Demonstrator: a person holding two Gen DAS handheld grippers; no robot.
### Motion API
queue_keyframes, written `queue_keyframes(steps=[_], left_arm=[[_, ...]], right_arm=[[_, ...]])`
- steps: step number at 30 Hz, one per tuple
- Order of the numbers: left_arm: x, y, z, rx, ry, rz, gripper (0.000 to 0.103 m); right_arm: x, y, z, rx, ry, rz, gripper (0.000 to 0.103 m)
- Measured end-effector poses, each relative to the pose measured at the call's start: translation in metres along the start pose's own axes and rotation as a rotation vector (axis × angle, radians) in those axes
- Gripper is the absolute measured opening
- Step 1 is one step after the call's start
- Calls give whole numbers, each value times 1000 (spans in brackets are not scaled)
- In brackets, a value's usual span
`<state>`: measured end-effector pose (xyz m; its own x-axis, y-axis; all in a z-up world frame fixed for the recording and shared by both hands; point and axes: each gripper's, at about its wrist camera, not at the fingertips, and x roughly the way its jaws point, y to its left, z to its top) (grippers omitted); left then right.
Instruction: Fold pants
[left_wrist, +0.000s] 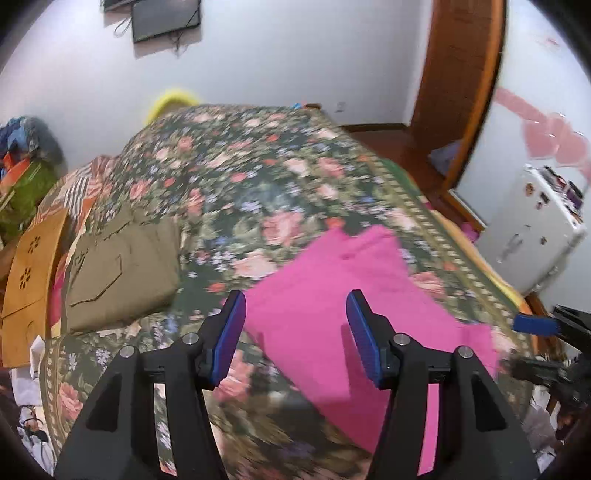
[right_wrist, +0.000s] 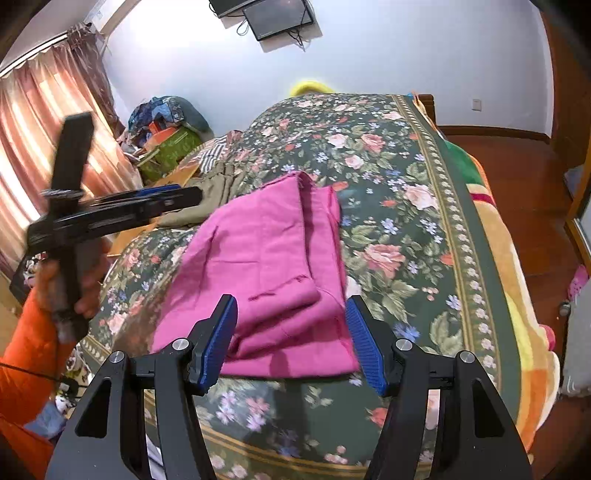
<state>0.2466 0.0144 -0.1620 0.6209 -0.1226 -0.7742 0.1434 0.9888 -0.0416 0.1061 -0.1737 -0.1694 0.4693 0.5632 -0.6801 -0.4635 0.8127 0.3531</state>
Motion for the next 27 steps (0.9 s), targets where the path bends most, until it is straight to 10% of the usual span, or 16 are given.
queue_keyframes(steps=[14, 27], left_arm=[[92, 15, 8, 77, 128, -65, 56], [98, 38, -9, 5, 187, -160, 31]], right_arm=[[47, 0, -2, 5, 94, -26, 58], [64, -30, 3, 6, 127, -76, 59]])
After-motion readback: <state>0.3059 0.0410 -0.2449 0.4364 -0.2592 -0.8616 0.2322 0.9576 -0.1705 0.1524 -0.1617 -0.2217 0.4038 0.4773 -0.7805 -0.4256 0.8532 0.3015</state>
